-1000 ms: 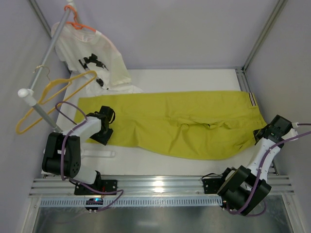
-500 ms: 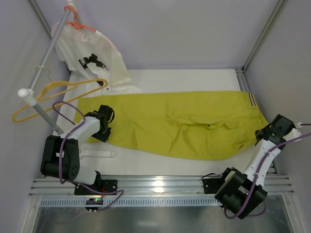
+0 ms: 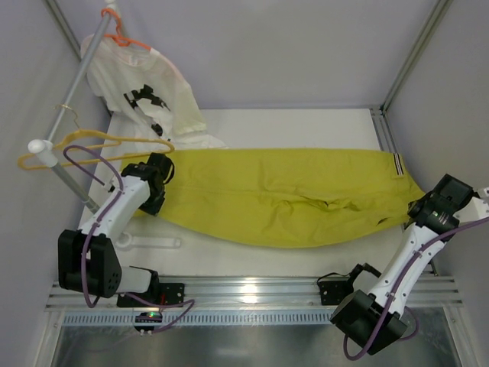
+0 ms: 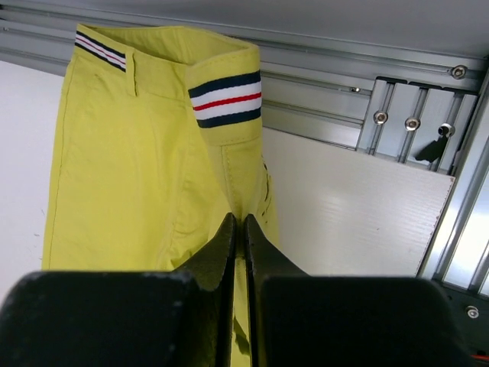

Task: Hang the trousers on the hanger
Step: Fold the trousers

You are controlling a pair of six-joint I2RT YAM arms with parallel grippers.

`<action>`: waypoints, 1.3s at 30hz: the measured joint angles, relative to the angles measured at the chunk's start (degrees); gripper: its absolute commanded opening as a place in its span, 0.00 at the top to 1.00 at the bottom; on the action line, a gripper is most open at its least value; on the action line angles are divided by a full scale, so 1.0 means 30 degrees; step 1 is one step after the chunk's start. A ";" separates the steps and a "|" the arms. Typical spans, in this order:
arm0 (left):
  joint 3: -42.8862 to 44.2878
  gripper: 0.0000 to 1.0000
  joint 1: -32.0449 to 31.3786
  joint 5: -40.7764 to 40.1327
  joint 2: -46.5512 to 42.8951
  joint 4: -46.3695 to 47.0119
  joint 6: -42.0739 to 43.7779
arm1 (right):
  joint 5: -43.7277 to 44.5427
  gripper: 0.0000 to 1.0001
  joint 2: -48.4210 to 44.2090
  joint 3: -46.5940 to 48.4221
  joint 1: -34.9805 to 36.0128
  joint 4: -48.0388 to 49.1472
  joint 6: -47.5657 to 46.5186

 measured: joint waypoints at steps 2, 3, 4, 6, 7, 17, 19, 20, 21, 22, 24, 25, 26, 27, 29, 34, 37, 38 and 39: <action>0.0015 1.00 0.0000 -0.0124 -0.0299 -0.0291 0.0015 | 0.0007 0.96 -0.0364 0.0255 0.0000 -0.0525 -0.0066; 0.0015 0.99 0.0000 -0.0168 -0.0466 -0.0430 0.0022 | 0.0000 0.96 -0.0532 0.0488 0.0000 -0.0794 -0.0102; 0.0066 1.00 0.0000 -0.0189 -0.0648 -0.0576 0.0073 | -0.0015 0.96 -0.0699 0.0772 0.0000 -0.1013 -0.0131; 0.0262 1.00 0.0000 -0.0197 -0.0925 -0.0816 0.0153 | -0.0044 0.96 -0.0918 0.1304 0.0000 -0.1348 -0.0204; 0.0503 0.99 0.0000 -0.0204 -0.1027 -0.0954 0.0219 | -0.0058 0.96 -0.1056 0.1603 0.0000 -0.1472 -0.0262; 0.2936 1.00 -0.0022 0.0182 -0.2208 -0.1166 0.2251 | 0.0124 0.96 -0.1450 0.3162 0.0000 -0.2528 -0.1020; 0.3111 0.99 -0.0036 0.0357 -0.2397 -0.1144 0.2754 | 0.0138 0.96 -0.1377 0.3439 0.0007 -0.2732 -0.1137; 0.3206 0.99 -0.0044 0.0415 -0.2426 -0.1137 0.2958 | 0.0146 0.96 -0.1326 0.3738 0.0000 -0.2943 -0.1166; 0.3330 1.00 -0.0058 0.0423 -0.2441 -0.1144 0.3184 | 0.0160 0.96 -0.1297 0.4007 0.0007 -0.3045 -0.1202; 0.3483 0.99 -0.0080 0.0437 -0.2441 -0.1166 0.3337 | 0.0168 0.96 -0.1297 0.4277 0.0007 -0.3118 -0.1231; 0.3781 0.99 -0.0102 0.0437 -0.2441 -0.1209 0.3585 | 0.0182 0.96 -0.1348 0.4765 0.0007 -0.3169 -0.1231; 0.3978 0.99 -0.0109 0.0437 -0.2441 -0.1217 0.3679 | 0.0153 0.96 -0.1421 0.4925 0.0007 -0.3155 -0.1224; 0.4146 1.00 -0.0109 0.0459 -0.2441 -0.1239 0.3752 | 0.0080 0.96 -0.1508 0.5005 0.0007 -0.3133 -0.1209; 0.4277 1.00 -0.0109 0.0495 -0.2441 -0.1246 0.3759 | -0.0022 0.96 -0.1603 0.5020 0.0007 -0.3104 -0.1158; 0.4539 1.00 -0.0117 0.0554 -0.2463 -0.1282 0.3759 | -0.0408 0.96 -0.1800 0.5020 0.0007 -0.3111 -0.1020; 0.4881 1.00 -0.0138 0.0758 -0.2608 -0.1195 0.3905 | -0.0867 0.96 -0.2018 0.5173 0.0007 -0.3147 -0.0408; 0.5020 1.00 -0.0146 0.0758 -0.2601 -0.1122 0.4189 | -0.0576 0.96 -0.1647 0.5690 0.0007 -0.3315 -0.0306; 0.5027 1.00 -0.0146 0.0758 -0.2579 -0.1107 0.4226 | -0.0495 0.96 -0.1530 0.5727 0.0007 -0.3242 -0.0270; 0.5027 1.00 -0.0146 0.0765 -0.2528 -0.1100 0.4255 | -0.0459 0.96 -0.1413 0.5719 0.0007 -0.3155 -0.0226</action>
